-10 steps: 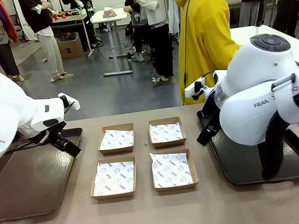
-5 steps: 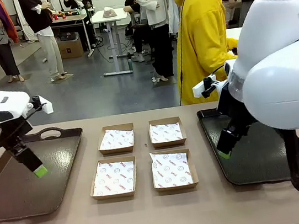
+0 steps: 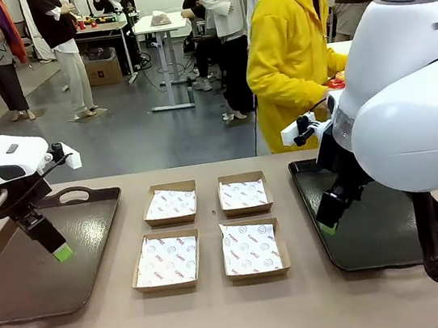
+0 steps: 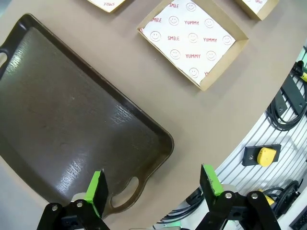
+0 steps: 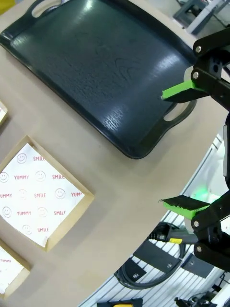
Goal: Individually package the donuts and arrange them on the tray.
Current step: Pick up one Paper togo box.
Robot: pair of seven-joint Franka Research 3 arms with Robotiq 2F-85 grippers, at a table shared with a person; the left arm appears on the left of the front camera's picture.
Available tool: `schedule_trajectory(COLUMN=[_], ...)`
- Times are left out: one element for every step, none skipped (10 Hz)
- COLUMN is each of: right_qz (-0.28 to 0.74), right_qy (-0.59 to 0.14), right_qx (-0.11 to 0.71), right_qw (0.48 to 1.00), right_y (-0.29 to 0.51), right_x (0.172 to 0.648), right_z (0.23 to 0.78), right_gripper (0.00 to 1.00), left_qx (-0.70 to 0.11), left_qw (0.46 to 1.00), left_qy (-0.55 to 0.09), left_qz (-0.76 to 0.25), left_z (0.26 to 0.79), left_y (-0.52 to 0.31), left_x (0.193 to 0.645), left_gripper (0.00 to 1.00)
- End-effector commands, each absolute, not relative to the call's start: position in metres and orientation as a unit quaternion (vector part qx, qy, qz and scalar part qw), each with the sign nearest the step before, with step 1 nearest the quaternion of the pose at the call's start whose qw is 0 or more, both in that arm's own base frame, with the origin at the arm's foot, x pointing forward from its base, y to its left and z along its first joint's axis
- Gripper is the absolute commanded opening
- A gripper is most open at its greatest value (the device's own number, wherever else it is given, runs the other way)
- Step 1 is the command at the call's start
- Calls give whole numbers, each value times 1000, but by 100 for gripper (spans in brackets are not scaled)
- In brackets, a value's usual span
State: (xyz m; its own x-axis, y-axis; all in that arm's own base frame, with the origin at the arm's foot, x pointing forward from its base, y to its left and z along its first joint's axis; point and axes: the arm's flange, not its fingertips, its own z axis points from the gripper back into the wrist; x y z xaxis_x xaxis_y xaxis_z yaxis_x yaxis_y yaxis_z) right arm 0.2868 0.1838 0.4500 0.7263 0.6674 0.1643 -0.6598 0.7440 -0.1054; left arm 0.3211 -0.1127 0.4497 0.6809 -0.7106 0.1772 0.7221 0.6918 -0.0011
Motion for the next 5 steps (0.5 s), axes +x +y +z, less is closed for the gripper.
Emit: schedule_trajectory(right_qz=[363,329,297,259,226], right_qy=[-141,-181,-202,-226,-244], right_qx=[126,248,347,426,489], right_qw=[913,893,866,837,806], right_y=[169,152,131,111,92], right_x=[287,287,285,285,284], right_z=[454,457,459,460,458], right_gripper=[100,100,100,100,100], left_qx=[-36,-193,-350,-441,-498], left_qw=[916,904,865,834,816], left_qy=[-82,-93,-94,-97,-95], left_qz=[-391,-370,-347,-316,-277], left_z=[451,457,463,466,465], left_y=[-112,-101,-85,-69,-52], left_x=[320,326,324,328,332], left_gripper=[100,100,100,100,100])
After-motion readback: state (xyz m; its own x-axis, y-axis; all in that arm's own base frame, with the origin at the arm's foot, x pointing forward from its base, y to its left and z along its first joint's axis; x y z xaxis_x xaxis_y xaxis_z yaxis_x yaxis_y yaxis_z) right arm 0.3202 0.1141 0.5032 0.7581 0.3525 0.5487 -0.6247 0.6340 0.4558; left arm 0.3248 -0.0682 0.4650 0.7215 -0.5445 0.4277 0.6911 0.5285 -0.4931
